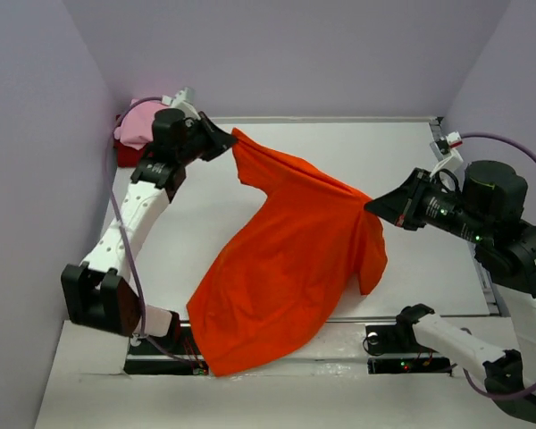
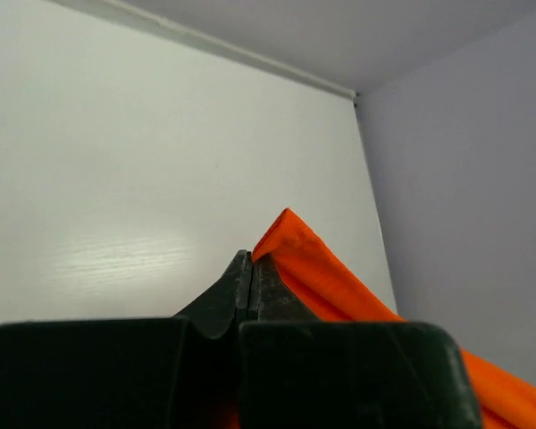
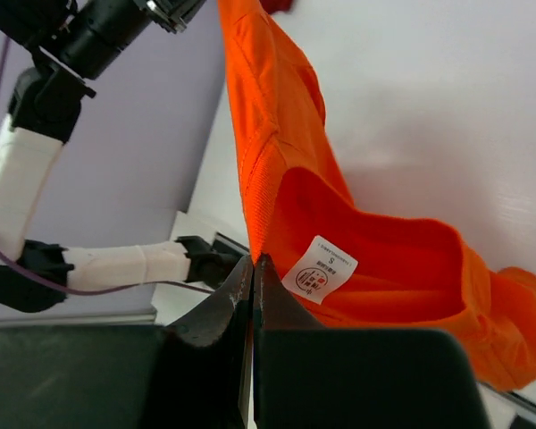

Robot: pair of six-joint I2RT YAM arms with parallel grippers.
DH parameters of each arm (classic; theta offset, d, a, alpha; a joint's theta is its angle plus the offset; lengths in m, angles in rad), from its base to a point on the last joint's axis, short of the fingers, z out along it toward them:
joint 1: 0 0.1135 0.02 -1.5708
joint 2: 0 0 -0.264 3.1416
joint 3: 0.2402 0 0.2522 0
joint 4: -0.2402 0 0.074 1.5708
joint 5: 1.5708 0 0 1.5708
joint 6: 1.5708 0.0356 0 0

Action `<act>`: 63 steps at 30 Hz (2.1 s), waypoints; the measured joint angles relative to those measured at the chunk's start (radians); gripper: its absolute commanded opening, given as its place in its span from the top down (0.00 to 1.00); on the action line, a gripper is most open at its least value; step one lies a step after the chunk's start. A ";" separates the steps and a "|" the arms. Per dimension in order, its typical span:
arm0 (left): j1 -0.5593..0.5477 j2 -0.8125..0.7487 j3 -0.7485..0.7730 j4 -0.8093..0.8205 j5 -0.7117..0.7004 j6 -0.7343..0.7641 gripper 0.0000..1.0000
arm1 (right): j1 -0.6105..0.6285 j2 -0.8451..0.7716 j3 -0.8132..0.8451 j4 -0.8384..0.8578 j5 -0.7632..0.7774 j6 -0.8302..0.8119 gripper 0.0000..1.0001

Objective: Fold and stack the t-shirts
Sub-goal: Flatten out the tshirt

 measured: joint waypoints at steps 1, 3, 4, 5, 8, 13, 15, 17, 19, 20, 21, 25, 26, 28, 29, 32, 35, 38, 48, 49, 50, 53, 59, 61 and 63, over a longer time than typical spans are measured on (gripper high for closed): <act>-0.037 0.050 -0.005 0.009 -0.014 -0.001 1.00 | 0.000 -0.002 -0.014 -0.018 0.019 -0.001 1.00; -0.103 0.135 0.001 0.044 -0.036 0.003 1.00 | 0.000 -0.008 -0.042 -0.054 0.048 -0.002 1.00; -0.128 0.172 0.018 0.056 -0.047 0.006 1.00 | 0.000 -0.014 -0.071 -0.098 0.078 -0.002 1.00; -0.151 0.210 0.040 0.076 -0.056 0.009 1.00 | 0.000 -0.018 -0.092 -0.113 0.100 -0.002 1.00; -0.206 0.308 0.127 0.124 -0.080 0.021 1.00 | 0.000 -0.018 -0.160 -0.160 0.160 -0.002 1.00; -0.282 0.486 0.328 0.185 -0.098 0.048 1.00 | 0.000 0.094 -0.188 -0.225 0.295 -0.010 1.00; -0.299 0.548 0.386 0.197 -0.098 0.055 1.00 | 0.000 0.172 -0.188 -0.241 0.368 -0.021 1.00; -0.310 0.623 0.456 0.201 -0.095 0.061 1.00 | 0.000 0.245 -0.196 -0.241 0.423 -0.032 1.00; -0.317 0.692 0.524 0.202 -0.091 0.066 1.00 | 0.000 0.315 -0.214 -0.240 0.480 -0.048 1.00; -0.320 0.739 0.570 0.202 -0.089 0.067 1.00 | -0.001 0.336 -0.219 -0.239 0.501 -0.055 1.00; -0.323 0.780 0.615 0.196 -0.085 0.067 1.00 | -0.001 0.377 -0.220 -0.238 0.532 -0.063 1.00; -0.336 0.917 0.750 0.184 -0.070 0.069 1.00 | -0.001 0.493 -0.211 -0.218 0.599 -0.082 1.00; -0.338 0.930 0.761 0.181 -0.068 0.069 1.00 | -0.001 0.526 -0.206 -0.210 0.607 -0.085 1.00; -0.343 0.958 0.777 0.172 -0.064 0.068 1.00 | -0.001 0.603 -0.193 -0.193 0.628 -0.096 1.00; -0.344 0.965 0.779 0.171 -0.064 0.068 1.00 | -0.001 0.627 -0.190 -0.185 0.633 -0.100 1.00; -0.351 0.982 0.780 0.167 -0.064 0.068 1.00 | -0.001 0.725 -0.159 -0.170 0.653 -0.114 1.00; -0.355 0.998 0.788 0.167 -0.064 0.068 1.00 | -0.001 0.788 -0.130 -0.165 0.667 -0.116 0.63; -0.356 1.009 0.789 0.167 -0.063 0.066 0.73 | -0.001 0.813 -0.109 -0.170 0.677 -0.120 0.04; -0.355 1.016 0.793 0.157 -0.076 0.079 0.07 | -0.107 0.811 -0.047 -0.164 0.629 -0.174 0.05; -0.355 1.014 0.793 0.147 -0.082 0.082 0.07 | -0.142 0.808 -0.046 -0.147 0.593 -0.185 0.06; -0.355 1.008 0.792 0.130 -0.089 0.085 0.07 | -0.192 0.806 -0.045 -0.118 0.550 -0.205 0.07; -0.355 0.966 0.774 0.073 -0.115 0.092 0.07 | -0.294 0.810 -0.044 -0.038 0.420 -0.237 0.08; -0.354 0.692 0.573 -0.073 -0.235 0.066 0.07 | -0.424 0.955 -0.011 0.180 0.041 -0.259 0.12; -0.344 0.557 0.450 -0.101 -0.274 0.032 0.07 | -0.425 1.044 0.020 0.240 -0.070 -0.258 0.12; -0.333 0.405 0.309 -0.127 -0.298 -0.020 0.07 | -0.424 1.130 0.047 0.305 -0.181 -0.253 0.13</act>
